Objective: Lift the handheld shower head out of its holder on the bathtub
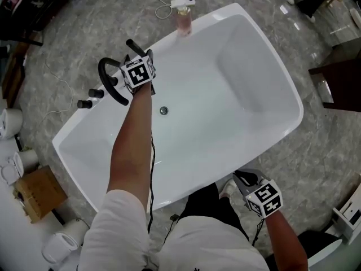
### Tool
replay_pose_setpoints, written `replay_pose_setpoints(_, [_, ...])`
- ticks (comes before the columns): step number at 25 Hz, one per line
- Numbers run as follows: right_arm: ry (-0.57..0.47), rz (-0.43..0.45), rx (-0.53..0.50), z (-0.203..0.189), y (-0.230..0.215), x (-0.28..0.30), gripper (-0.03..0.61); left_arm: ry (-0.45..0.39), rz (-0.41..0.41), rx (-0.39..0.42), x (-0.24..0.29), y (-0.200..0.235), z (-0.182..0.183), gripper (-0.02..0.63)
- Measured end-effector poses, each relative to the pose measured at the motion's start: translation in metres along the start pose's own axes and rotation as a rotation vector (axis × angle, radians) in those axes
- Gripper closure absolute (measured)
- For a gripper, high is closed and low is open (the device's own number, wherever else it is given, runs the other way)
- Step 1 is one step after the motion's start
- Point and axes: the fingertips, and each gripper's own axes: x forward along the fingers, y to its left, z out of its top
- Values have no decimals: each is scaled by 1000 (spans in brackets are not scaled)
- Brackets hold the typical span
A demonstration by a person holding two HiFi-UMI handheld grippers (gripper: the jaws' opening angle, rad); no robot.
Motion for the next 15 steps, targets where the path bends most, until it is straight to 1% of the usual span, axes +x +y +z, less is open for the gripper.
replay_pose_setpoints(4, [12, 6, 10, 1, -5, 10, 537, 28, 21, -8, 20, 10, -4, 242])
replay_pose_setpoints(7, [28, 13, 14, -3, -9, 20, 537, 37, 43, -23, 31, 18, -5, 267])
replay_pose_setpoints(11, [44, 20, 20, -8, -11, 27, 537, 57, 47, -21, 47, 20, -9, 279])
replay_pose_setpoints(15, [60, 19, 21, -15, -15, 32, 537, 69, 58, -21, 57, 24, -13, 328])
